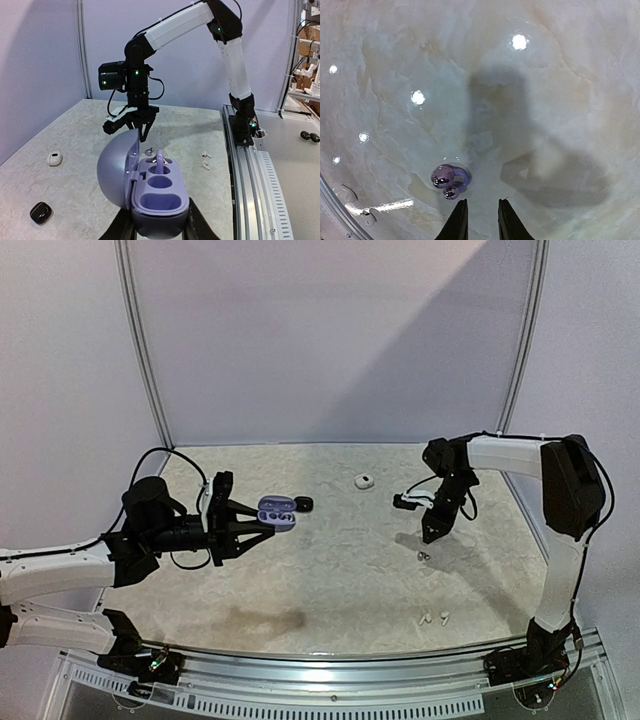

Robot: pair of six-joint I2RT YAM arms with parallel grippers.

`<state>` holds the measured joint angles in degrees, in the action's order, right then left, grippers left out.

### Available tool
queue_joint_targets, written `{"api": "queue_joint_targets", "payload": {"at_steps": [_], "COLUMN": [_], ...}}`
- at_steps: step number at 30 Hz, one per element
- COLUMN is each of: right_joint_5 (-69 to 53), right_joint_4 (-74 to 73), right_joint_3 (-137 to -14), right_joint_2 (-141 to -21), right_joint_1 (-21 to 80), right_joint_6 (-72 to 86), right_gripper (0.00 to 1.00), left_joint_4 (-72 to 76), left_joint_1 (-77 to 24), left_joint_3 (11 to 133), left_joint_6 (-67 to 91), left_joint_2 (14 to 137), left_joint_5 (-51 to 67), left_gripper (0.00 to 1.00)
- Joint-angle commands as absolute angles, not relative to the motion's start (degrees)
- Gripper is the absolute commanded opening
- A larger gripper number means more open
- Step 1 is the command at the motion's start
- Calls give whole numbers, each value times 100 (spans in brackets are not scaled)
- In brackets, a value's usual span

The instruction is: Insert the wireless bluetooth earbuds into the charging case

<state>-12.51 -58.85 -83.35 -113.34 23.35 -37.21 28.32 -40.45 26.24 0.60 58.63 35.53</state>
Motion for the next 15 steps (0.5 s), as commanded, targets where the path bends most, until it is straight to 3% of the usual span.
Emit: {"api": "queue_joint_targets", "payload": {"at_steps": [1, 15], "right_joint_5": [-1211, -1395], "right_joint_4": [-5806, -5660], "right_joint_3": [-8394, -7966], "right_joint_2": [-11501, -11587], "right_joint_1": [2280, 2349], "right_joint_6": [-3560, -3625], "right_gripper": [21, 23], "left_joint_4": [2774, 2703], "left_joint_1": [-4025, -4017], "left_joint_3": [2718, 2717], "left_joint_6": [9, -234], "left_joint_2": [5924, 5968], "left_joint_5": [3604, 3639], "left_gripper": [0, 0]}}
